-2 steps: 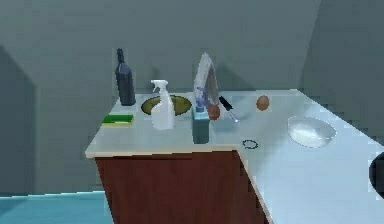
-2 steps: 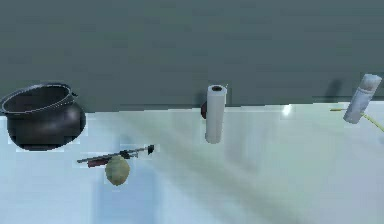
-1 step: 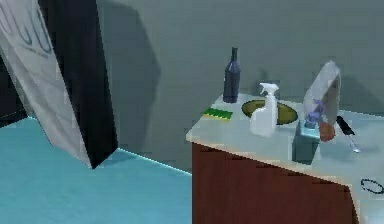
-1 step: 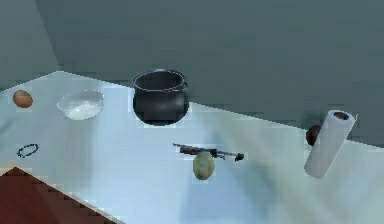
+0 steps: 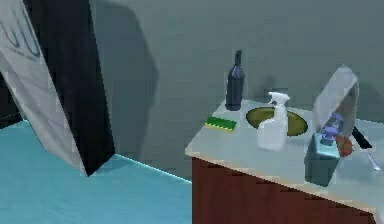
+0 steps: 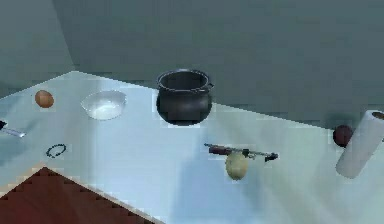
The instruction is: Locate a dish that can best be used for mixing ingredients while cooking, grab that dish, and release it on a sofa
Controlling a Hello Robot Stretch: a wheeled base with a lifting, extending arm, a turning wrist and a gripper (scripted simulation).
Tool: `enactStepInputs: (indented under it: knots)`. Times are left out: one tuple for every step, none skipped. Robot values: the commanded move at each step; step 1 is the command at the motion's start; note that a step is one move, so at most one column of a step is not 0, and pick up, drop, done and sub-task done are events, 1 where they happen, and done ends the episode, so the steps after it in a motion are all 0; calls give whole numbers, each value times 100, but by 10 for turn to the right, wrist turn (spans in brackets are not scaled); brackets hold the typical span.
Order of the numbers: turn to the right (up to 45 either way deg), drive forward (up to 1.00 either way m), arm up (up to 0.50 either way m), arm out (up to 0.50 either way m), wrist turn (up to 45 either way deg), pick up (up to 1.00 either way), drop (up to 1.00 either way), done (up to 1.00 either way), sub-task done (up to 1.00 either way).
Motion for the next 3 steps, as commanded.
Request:
enactStepInputs:
  knots:
    - [-180, 0, 0, 0, 0, 0, 0, 0, 0]
    - [0, 0, 50, 0, 0, 0, 0, 0, 0]
    - [0, 0, 38, 0, 0, 0, 0, 0, 0]
